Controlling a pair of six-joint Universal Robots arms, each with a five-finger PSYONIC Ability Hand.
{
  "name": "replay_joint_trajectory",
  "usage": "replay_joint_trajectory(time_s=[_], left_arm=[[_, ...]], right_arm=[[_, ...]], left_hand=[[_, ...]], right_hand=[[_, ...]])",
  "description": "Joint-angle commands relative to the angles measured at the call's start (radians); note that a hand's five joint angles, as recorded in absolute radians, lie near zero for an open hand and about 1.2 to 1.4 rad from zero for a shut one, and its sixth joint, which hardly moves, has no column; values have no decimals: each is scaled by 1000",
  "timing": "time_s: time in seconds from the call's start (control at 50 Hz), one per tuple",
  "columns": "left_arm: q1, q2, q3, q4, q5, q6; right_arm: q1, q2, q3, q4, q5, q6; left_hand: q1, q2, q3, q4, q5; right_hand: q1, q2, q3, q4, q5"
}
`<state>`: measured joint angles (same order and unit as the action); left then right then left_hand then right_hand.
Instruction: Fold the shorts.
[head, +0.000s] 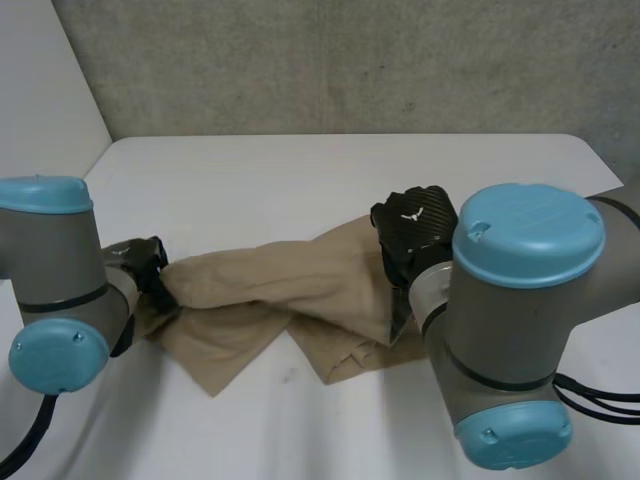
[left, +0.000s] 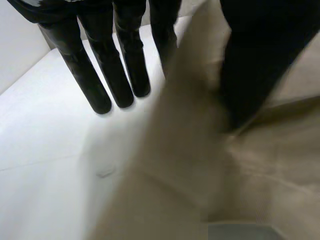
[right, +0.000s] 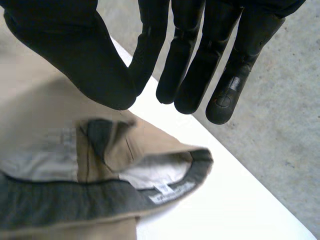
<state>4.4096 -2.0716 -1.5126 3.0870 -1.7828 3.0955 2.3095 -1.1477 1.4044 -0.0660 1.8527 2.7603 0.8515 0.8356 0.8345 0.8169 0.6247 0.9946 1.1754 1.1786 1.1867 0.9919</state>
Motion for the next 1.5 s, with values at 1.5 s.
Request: replay_joint_trajectory(time_s=[1.5], left_arm=[[-73,589,187,-166,286,135]], right_arm=[[-76,-285,-402,237,2,-209]], left_hand=[[545,561,562,579,597]], right_hand=[[402,221,218,210,230]])
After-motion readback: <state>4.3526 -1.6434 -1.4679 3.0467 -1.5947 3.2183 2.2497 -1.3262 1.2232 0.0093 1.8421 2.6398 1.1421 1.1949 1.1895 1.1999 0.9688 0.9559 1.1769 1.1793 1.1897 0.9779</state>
